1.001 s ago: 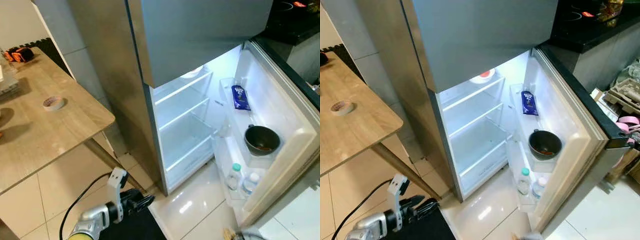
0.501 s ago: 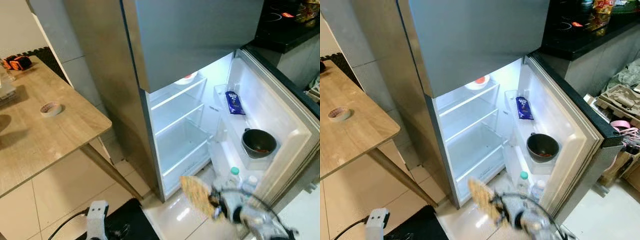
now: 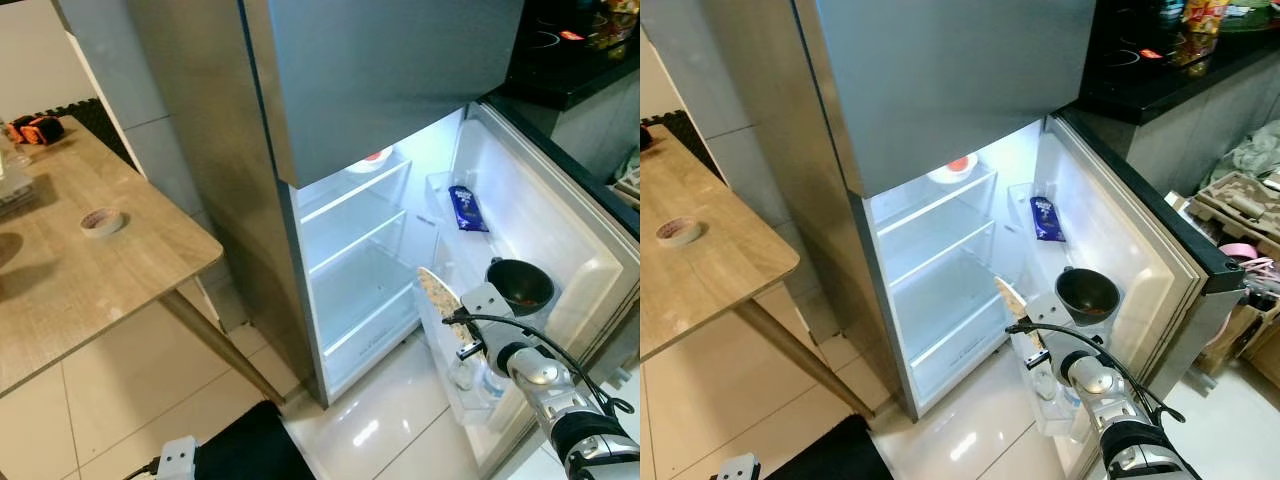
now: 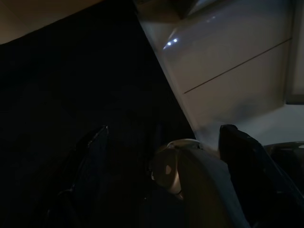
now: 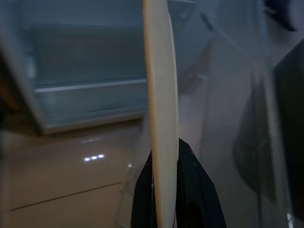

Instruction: Restocking fridge

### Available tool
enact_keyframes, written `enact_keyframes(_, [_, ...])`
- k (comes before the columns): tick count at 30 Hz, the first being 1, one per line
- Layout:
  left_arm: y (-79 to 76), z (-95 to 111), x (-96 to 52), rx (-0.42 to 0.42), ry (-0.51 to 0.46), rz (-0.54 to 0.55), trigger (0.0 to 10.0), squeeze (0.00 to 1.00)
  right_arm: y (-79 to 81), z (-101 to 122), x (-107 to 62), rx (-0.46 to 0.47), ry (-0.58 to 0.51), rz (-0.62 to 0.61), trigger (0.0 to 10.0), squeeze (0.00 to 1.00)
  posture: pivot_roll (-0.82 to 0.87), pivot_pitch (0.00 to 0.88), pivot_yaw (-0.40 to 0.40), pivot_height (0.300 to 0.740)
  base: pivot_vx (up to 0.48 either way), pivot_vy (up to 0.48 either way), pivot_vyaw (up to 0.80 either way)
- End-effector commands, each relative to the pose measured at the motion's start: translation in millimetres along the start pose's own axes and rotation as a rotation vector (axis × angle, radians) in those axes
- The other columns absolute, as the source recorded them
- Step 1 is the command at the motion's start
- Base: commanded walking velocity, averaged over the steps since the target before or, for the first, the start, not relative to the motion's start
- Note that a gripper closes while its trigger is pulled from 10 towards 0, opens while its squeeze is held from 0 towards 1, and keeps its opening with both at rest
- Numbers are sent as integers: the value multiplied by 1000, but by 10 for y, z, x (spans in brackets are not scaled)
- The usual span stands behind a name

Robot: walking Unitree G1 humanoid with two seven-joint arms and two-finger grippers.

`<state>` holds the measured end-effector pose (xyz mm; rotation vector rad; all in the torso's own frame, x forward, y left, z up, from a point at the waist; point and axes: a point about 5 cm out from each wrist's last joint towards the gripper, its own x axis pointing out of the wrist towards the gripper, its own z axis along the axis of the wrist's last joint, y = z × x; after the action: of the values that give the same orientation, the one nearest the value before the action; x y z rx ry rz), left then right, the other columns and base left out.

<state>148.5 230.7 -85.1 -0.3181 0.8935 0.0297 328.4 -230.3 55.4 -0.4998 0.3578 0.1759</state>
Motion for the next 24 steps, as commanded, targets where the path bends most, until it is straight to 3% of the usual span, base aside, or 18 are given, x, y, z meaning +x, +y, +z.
enact_keyframes(1, [15, -56, -17, -16, 6, 19, 10000, 0, -256, 137, 15, 11, -25, -129, 10000, 0, -136, 35, 33, 740, 0, 0, 0])
enact_keyframes(2, [15, -56, -17, -16, 6, 19, 10000, 0, -256, 137, 15, 11, -25, -129, 10000, 0, -136, 35, 33, 740, 0, 0, 0])
enact_keyframes(5, [11, -42, -12, -20, -1, 18, 10000, 0, -489, 95, -45, 44, -4, -231, 10000, 0, -135, 32, 33, 740, 0, 0, 0])
enact_keyframes(8, [6, -33, -8, -20, -3, 14, 10000, 0, -625, 34, -102, 61, 18, -273, 10000, 0, -135, 32, 33, 740, 0, 0, 0])
enact_keyframes(13, [-5, -26, -2, -21, -5, 11, 10000, 0, -693, -32, -143, 70, 44, -297, 10000, 0, -136, 31, 32, 740, 0, 0, 0])
enact_keyframes(18, [-24, -17, 8, -23, -8, 5, 10000, 0, -584, -77, -129, 110, 46, -235, 10000, 0, -137, 30, 33, 740, 0, 0, 0])
enact_keyframes(24, [-33, -24, 10, -19, -5, 0, 10000, 0, -209, 28, -53, 206, -82, 16, 10000, 0, -133, 28, 35, 740, 0, 0, 0])
